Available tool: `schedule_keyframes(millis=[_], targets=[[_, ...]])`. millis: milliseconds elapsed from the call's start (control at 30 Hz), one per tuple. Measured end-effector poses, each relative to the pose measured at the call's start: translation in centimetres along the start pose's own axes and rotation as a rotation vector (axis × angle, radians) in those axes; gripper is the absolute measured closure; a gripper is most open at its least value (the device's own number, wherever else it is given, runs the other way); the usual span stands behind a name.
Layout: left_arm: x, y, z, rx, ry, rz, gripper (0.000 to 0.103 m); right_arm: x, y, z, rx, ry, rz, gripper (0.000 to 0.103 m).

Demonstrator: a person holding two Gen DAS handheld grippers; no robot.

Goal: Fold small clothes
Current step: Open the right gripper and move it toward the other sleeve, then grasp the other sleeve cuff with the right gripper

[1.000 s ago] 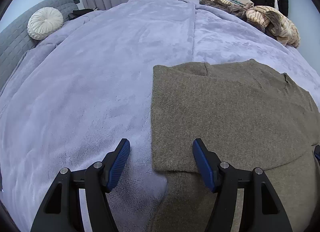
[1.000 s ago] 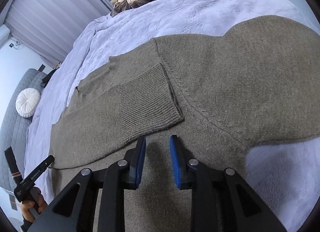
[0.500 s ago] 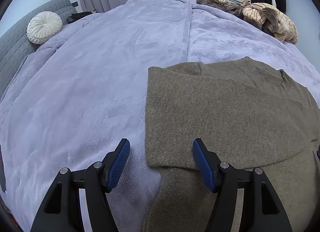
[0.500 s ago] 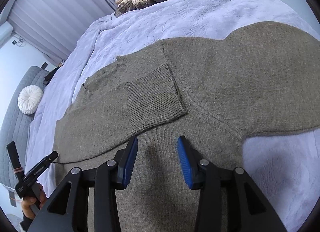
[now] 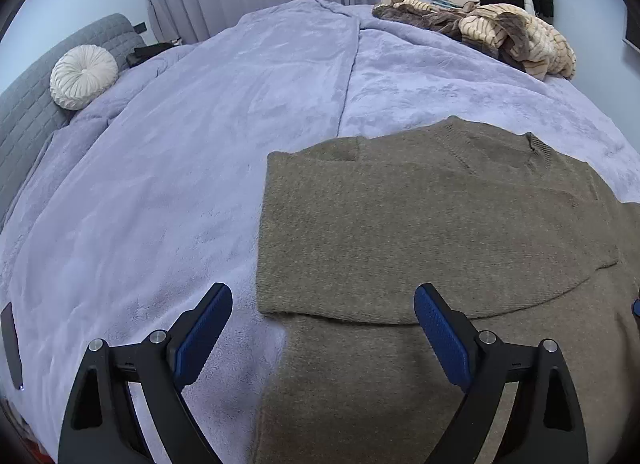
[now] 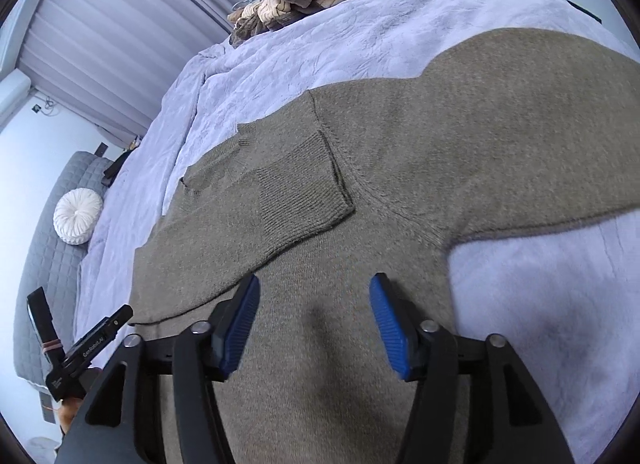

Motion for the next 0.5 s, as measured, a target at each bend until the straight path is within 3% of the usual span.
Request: schedule_keyframes(millis=[500], targets=[[-2.3, -11.7, -0.6, -0.209, 0.086, -0.111, 0.01, 0.2, -8.4, 4.7, 0.065, -0.084, -0.162, 0.033]])
Point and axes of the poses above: each gripper's, at about its wrist camera, not at the fingertips, and z roughly against the way its jaws point, y to its left, x to its top, the point moved 7 cm from there along -z, roughly the way its jaws point, and after that the axes turned 10 degrees about -x, right-handed, at the moved point
